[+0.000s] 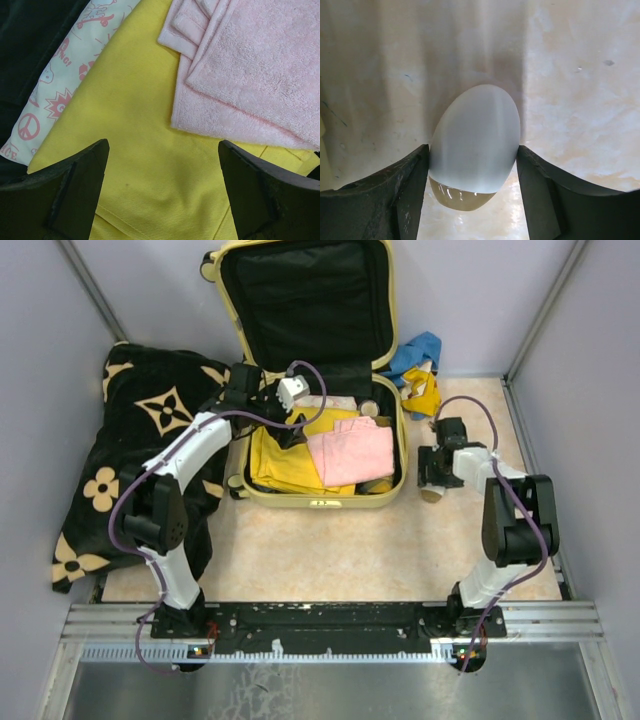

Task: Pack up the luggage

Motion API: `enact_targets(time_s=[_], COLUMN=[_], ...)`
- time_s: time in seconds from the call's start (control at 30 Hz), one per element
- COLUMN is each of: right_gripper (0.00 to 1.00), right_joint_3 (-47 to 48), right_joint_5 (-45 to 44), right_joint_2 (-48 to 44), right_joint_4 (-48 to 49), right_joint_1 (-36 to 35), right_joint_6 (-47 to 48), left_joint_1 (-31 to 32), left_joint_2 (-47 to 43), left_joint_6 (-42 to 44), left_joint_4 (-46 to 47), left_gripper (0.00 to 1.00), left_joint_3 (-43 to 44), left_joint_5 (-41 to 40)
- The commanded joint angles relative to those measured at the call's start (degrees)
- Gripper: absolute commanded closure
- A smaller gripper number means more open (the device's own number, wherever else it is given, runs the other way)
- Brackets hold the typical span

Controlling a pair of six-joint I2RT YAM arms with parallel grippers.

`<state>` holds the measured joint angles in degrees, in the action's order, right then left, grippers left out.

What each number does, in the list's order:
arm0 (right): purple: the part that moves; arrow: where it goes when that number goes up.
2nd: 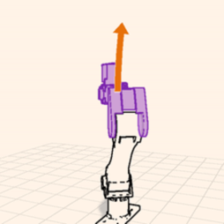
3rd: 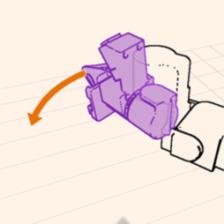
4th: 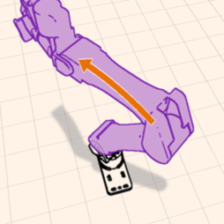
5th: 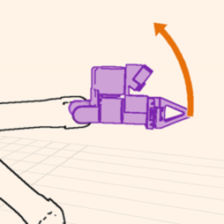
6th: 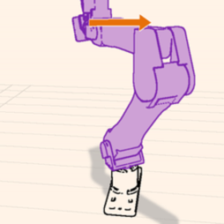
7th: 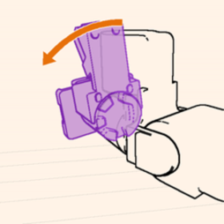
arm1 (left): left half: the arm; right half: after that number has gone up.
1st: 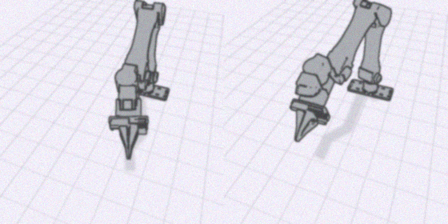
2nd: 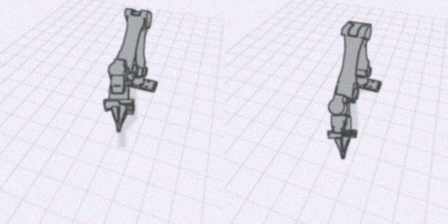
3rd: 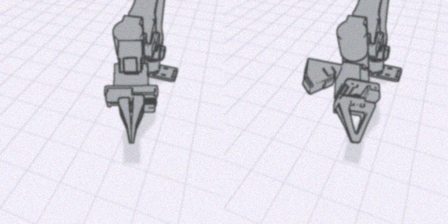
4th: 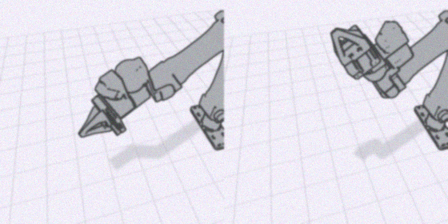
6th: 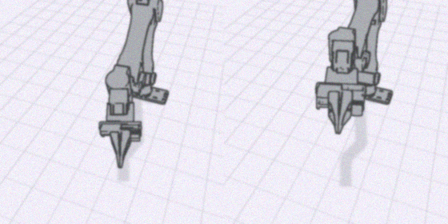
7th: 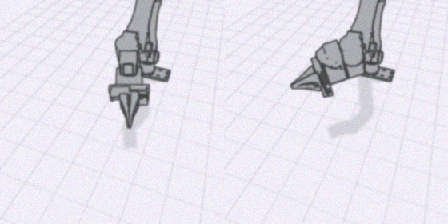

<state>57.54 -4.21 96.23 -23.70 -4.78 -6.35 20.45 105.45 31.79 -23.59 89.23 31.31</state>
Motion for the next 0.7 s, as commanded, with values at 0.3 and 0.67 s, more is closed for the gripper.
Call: enact_targets(time_s=[0.3,0.67], right_gripper=[0.5,0.5], right_joint_3=[19.5,35.7], right_joint_5=[10.7,9.8], right_joint_2=[-9.5,6.4], right_joint_4=[2.0,9.4], right_joint_1=[-0.3,-11.9], right_joint_6=[8.9,11.8], left_joint_1=[-1.4,-3.3], left_joint_2=[0.0,0.6], left_joint_6=[-2.4,-5.8], left_joint_4=[2.2,5.1], left_gripper=[0.04,0.04], left_joint_3=[0.5,1.3], left_joint_5=[2.0,3.2])
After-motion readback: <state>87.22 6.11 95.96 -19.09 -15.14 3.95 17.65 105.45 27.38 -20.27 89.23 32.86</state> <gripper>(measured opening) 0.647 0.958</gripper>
